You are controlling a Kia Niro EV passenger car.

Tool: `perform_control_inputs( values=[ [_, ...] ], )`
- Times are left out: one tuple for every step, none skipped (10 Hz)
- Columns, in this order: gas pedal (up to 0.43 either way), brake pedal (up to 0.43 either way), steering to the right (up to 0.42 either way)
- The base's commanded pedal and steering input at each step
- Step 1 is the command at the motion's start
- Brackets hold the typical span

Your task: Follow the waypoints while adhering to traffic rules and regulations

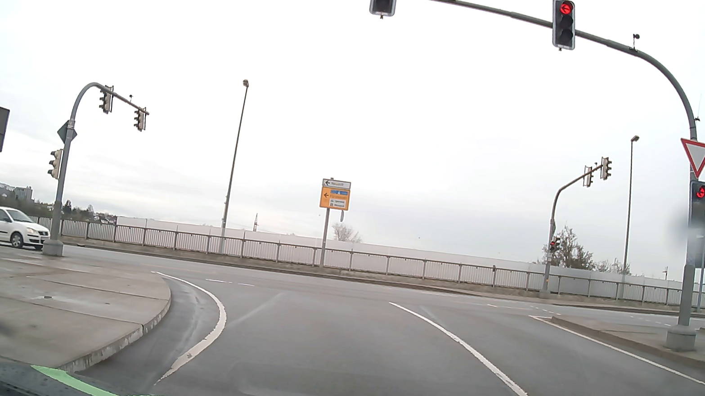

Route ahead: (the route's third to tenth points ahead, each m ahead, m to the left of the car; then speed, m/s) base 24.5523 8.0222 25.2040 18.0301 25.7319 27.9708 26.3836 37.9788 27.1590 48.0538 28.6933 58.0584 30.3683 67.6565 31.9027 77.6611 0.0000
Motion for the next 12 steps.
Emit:
perform_control_inputs(
  values=[
    [0.000,0.354,-0.016],
    [0.000,0.354,-0.016],
    [0.000,0.354,-0.016],
    [0.000,0.348,-0.016],
    [0.000,0.354,-0.016],
    [0.000,0.354,-0.016],
    [0.000,0.299,-0.016],
    [0.000,0.268,-0.017],
    [0.000,0.268,-0.017],
    [0.000,0.268,-0.017],
    [0.000,0.274,-0.017],
    [0.000,0.280,-0.016]
  ],
)
